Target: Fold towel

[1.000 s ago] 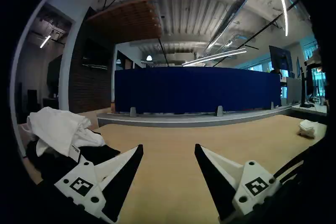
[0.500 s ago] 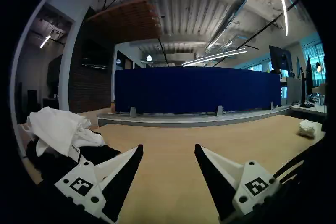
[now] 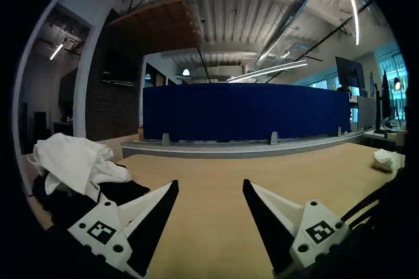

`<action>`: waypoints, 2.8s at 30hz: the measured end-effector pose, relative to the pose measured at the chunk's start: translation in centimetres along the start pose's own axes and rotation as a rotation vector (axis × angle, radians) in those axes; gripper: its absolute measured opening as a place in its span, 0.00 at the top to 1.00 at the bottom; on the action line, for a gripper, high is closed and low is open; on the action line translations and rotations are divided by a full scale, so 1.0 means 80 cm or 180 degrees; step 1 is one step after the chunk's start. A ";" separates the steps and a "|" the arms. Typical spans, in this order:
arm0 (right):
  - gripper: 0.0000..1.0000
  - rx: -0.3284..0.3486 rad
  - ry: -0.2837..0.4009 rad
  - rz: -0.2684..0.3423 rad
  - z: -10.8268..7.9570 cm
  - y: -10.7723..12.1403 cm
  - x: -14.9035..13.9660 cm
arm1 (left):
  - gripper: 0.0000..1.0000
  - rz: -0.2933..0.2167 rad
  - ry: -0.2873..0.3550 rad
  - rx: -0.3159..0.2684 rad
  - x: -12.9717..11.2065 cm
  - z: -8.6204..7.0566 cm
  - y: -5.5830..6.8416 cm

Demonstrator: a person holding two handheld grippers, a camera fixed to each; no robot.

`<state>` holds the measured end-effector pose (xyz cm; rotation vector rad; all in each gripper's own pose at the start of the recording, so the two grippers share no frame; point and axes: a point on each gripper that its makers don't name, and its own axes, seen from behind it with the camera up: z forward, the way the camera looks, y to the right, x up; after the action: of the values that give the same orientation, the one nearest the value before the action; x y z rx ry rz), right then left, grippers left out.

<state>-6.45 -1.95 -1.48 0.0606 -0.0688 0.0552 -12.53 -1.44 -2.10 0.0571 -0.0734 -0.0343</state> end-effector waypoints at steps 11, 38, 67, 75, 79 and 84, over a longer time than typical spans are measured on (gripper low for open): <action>0.00 -0.0112 0.0069 0.0062 0.011 0.005 -0.005 | 0.09 0.0000 0.0000 0.0000 0.000 -0.001 0.000; 0.00 -0.0119 0.0113 0.0020 0.006 -0.003 -0.021 | 0.09 0.0001 0.0001 0.0000 0.000 0.000 0.000; 0.00 -0.0101 0.0122 -0.0106 0.007 -0.009 -0.022 | 0.09 0.0001 0.0002 0.0000 -0.001 0.000 -0.001; 0.00 -0.0101 0.0122 -0.0105 0.006 -0.010 -0.022 | 0.09 0.0002 0.0002 -0.0001 -0.001 0.000 0.000; 0.00 -0.0101 0.0123 -0.0106 0.007 -0.009 -0.022 | 0.09 0.0000 0.0002 0.0000 0.000 0.000 0.000; 0.00 -0.0101 0.0123 -0.0106 0.006 -0.009 -0.023 | 0.09 0.0001 0.0001 0.0000 0.000 0.001 0.000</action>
<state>-8.25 -2.83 -1.13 0.0288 -0.0301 0.0221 -12.54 -1.46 -2.00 0.0571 -0.0730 -0.0339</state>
